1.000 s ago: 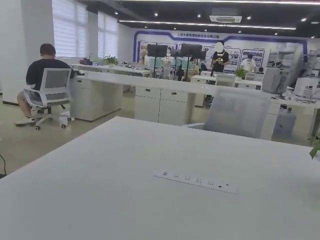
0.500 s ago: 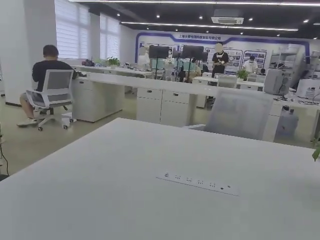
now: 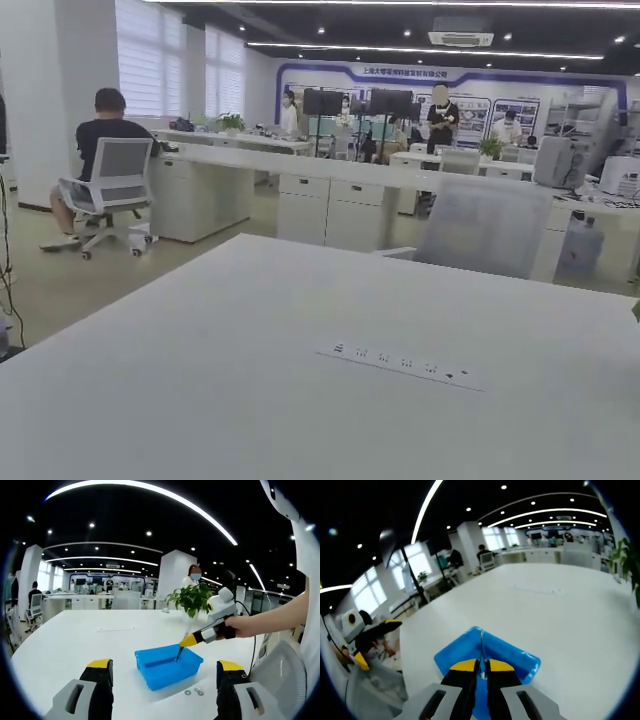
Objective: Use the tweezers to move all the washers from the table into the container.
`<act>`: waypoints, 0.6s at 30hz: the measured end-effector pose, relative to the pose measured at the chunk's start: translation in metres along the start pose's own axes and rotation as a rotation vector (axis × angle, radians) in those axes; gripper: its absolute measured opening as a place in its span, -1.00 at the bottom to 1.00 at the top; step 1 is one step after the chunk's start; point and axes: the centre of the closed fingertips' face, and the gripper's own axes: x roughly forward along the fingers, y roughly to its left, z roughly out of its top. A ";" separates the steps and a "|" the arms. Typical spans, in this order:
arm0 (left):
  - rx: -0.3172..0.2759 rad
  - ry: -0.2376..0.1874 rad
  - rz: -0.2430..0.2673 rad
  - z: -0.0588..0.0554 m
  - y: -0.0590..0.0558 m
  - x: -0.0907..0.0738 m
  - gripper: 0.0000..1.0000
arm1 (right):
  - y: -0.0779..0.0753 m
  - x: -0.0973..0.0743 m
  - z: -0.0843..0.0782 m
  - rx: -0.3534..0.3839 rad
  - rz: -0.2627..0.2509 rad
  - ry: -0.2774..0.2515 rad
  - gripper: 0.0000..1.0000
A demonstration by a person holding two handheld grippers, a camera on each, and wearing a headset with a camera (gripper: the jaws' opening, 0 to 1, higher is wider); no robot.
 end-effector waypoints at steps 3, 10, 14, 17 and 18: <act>0.001 0.005 -0.002 -0.001 0.000 0.000 0.73 | -0.004 0.005 -0.005 0.000 -0.008 0.021 -0.94; -0.004 -0.001 -0.013 0.001 -0.003 0.000 0.73 | -0.015 0.013 -0.018 -0.013 -0.037 0.074 -0.94; -0.005 -0.003 -0.019 0.001 -0.004 0.001 0.73 | -0.017 0.015 -0.021 -0.016 -0.035 0.083 -0.94; -0.001 0.000 -0.019 0.001 -0.004 0.001 0.73 | -0.017 0.015 -0.025 -0.021 -0.043 0.087 -0.94; 0.000 0.001 -0.018 0.001 -0.004 0.000 0.72 | -0.017 0.015 -0.026 -0.019 -0.042 0.087 -0.94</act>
